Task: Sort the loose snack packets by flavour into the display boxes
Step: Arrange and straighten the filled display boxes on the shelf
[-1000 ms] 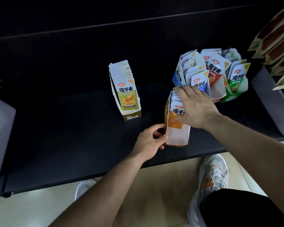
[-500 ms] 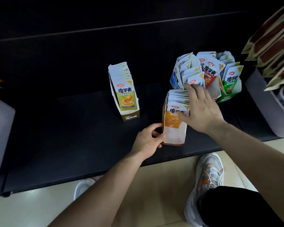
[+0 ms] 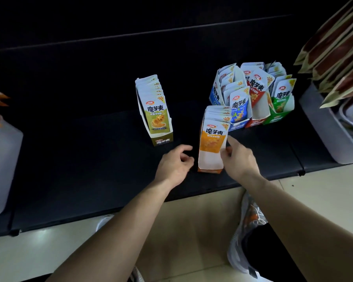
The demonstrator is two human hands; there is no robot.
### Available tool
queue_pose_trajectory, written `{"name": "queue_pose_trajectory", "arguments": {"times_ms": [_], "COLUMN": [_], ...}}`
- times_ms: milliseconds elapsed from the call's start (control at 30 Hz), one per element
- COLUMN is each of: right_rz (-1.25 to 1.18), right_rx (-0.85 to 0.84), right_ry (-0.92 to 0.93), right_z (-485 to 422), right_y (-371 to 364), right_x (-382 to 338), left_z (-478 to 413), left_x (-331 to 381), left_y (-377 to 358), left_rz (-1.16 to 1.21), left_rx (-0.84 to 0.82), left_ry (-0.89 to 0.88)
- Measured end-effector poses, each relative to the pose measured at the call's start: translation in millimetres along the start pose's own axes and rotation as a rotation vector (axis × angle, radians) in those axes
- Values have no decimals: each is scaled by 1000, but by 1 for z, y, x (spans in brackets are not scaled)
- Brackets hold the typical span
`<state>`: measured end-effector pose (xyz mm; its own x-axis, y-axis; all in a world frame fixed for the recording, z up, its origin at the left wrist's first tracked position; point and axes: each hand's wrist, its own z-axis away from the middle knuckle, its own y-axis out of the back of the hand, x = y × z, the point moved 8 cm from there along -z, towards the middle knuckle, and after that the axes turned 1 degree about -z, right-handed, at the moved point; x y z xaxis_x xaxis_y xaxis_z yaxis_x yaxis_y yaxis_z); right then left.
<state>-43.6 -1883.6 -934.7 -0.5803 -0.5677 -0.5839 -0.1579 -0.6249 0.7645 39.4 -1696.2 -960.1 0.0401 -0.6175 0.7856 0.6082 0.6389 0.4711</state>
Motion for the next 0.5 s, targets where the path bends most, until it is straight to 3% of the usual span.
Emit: {"name": "queue_pose_trajectory", "arguments": {"times_ms": [300,500], "right_rz": [10,21], "right_rx": [-23,-48], "right_ry": [60,94], "right_z": [-62,-107], "right_y": [-14,-30], "right_x": [-50,-83], "left_z": [-13,-24], "left_x": [-13,-24], "left_y": [109,119], "left_rz": [-198,-223], "left_rx": [420,401], "left_ry": [-18,-58]}}
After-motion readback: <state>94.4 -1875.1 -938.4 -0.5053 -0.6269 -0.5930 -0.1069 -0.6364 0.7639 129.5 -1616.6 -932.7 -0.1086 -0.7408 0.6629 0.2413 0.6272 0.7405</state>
